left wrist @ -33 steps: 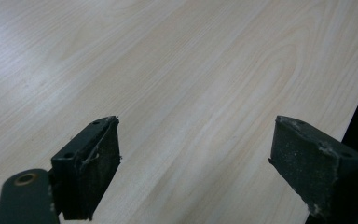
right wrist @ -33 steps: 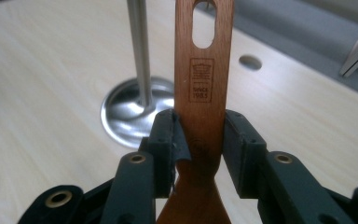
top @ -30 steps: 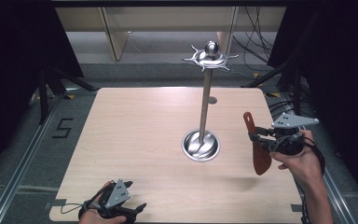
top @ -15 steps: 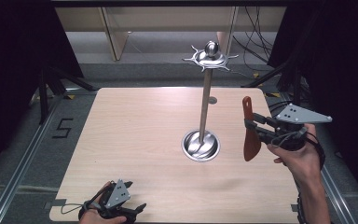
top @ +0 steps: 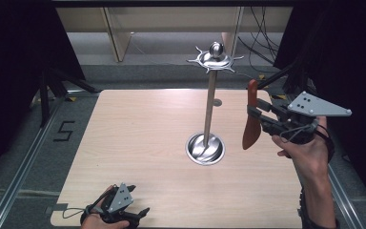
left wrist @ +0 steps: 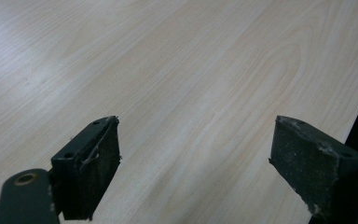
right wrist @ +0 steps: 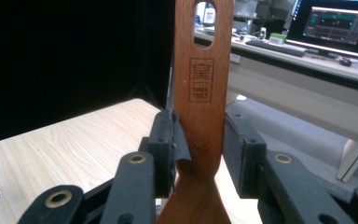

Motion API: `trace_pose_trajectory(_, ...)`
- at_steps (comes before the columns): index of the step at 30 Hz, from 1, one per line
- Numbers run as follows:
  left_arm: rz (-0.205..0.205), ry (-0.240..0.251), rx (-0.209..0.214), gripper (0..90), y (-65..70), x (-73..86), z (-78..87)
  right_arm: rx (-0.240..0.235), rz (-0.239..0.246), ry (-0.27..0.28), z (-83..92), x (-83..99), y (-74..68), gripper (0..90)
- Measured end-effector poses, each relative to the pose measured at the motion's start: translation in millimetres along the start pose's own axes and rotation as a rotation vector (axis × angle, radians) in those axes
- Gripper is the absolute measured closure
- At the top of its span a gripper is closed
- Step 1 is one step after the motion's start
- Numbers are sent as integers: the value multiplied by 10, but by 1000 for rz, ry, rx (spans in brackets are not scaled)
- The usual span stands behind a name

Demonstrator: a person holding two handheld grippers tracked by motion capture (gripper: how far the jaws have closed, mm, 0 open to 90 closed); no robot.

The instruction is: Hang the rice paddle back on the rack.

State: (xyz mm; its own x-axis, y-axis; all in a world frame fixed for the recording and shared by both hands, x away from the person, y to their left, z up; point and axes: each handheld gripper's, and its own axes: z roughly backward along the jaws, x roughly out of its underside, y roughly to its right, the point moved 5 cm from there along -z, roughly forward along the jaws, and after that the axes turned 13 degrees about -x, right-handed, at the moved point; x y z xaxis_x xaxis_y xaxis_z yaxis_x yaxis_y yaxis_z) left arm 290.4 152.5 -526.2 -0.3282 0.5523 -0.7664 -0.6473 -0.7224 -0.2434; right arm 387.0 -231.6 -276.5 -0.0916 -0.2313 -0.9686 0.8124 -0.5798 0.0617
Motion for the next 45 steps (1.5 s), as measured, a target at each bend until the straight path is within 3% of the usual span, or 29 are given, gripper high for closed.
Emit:
trace_pose_trajectory(3, -9, -11, -6, 150, -14, 0, 7, -3, 3, 6, -23, -103, -32, 670)
trace_pose_trajectory(5, -9, -6, -6, 150, -8, 0, 5, 0, 37, 20, -76, -198, -29, 670)
trace_pose_trajectory(9, 11, -7, -3, 150, -3, -1, 7, -8, 24, 13, -148, -257, -51, 670)
trace_pose_trajectory(12, -5, -10, 0, 150, -7, 4, 13, -8, 18, 0, -184, -259, -47, 670)
trace_pose_trajectory(14, 16, 4, -1, 149, 6, -4, 8, -11, 10, 6, -214, -259, -22, 670)
trace_pose_trajectory(15, -11, -9, -18, 149, -20, 2, 11, -5, 17, 8, -224, -261, 3, 670)
trace_pose_trajectory(20, 4, -17, 9, 150, -1, 3, 13, -25, -10, 19, -259, -247, 41, 670)
trace_pose_trajectory(21, -12, -7, -5, 149, -11, -2, 11, -24, -2, 26, -263, -252, 53, 670)
trace_pose_trajectory(22, 0, -13, 12, 150, 3, 2, 11, -28, -3, 31, -270, -256, 56, 670)
trace_pose_trajectory(24, -6, 1, -4, 150, -5, -1, 2, -39, 3, 41, -286, -267, 56, 670)
trace_pose_trajectory(29, -10, -8, -1, 150, -8, 1, 13, -35, 3, 26, -363, -287, 77, 670)
trace_pose_trajectory(30, 20, 4, 2, 150, 11, -5, 4, -30, -9, 24, -396, -295, 80, 670)
trace_pose_trajectory(34, -9, -10, 1, 150, -7, 4, 12, -39, -12, 15, -442, -299, 82, 670)
trace_pose_trajectory(36, 2, -10, -3, 150, -3, 3, 6, -38, -10, 12, -473, -300, 88, 670)
trace_pose_trajectory(38, 8, 0, 5, 150, 6, 3, 0, -39, -19, 6, -503, -291, 102, 670)
trace_pose_trajectory(39, -12, -8, -3, 150, -8, 2, 11, -49, -33, 6, -517, -286, 96, 670)
trace_pose_trajectory(41, -1, -5, -9, 150, -6, 5, 3, -52, -28, 10, -536, -280, 113, 670)
trace_pose_trajectory(43, 8, -1, 8, 149, 2, 3, -1, -69, -54, 9, -551, -273, 89, 670)
trace_pose_trajectory(44, -11, -7, -1, 150, -9, 4, 5, -58, -27, 17, -555, -280, 111, 669)
trace_pose_trajectory(45, -11, -8, -1, 150, -8, 5, 5, -72, -57, 9, -562, -271, 88, 669)
